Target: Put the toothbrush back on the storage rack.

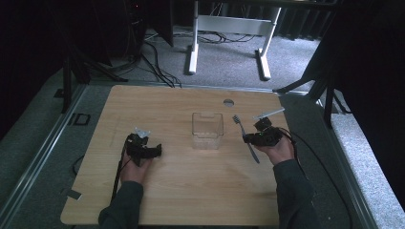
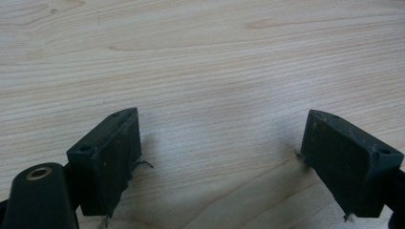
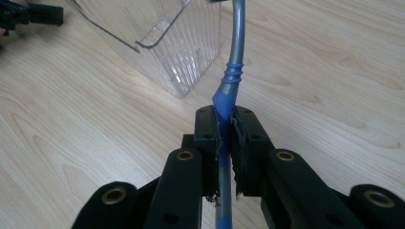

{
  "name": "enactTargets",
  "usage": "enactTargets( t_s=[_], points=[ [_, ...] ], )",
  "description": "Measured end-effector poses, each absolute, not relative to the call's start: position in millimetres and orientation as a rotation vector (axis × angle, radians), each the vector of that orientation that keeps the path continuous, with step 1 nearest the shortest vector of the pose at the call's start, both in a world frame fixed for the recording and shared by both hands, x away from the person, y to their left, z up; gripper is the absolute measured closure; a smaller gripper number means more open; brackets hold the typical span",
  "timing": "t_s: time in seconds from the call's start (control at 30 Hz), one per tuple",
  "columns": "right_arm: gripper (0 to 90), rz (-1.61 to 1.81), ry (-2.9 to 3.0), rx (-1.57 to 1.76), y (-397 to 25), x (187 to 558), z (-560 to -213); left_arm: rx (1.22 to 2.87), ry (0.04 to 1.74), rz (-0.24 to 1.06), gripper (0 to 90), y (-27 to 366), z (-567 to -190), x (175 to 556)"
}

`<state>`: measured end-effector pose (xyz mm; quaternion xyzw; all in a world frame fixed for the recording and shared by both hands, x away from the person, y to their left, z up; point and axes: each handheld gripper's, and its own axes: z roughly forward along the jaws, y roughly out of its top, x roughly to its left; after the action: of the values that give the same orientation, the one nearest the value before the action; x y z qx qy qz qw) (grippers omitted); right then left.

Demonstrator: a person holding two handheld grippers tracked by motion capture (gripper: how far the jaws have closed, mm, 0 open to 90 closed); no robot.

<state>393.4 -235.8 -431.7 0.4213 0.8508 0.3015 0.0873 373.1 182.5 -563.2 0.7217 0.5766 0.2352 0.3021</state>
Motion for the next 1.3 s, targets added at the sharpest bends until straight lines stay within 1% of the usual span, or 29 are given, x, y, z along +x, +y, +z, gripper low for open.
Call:
enactTargets(
  t_s=[1.3],
  points=[
    [81.3,1.111,2.412,1.245,-225.4,395.7,-406.8,1.918,1.527,0.624,14.0,182.8,-563.0,373.2]
  ],
)
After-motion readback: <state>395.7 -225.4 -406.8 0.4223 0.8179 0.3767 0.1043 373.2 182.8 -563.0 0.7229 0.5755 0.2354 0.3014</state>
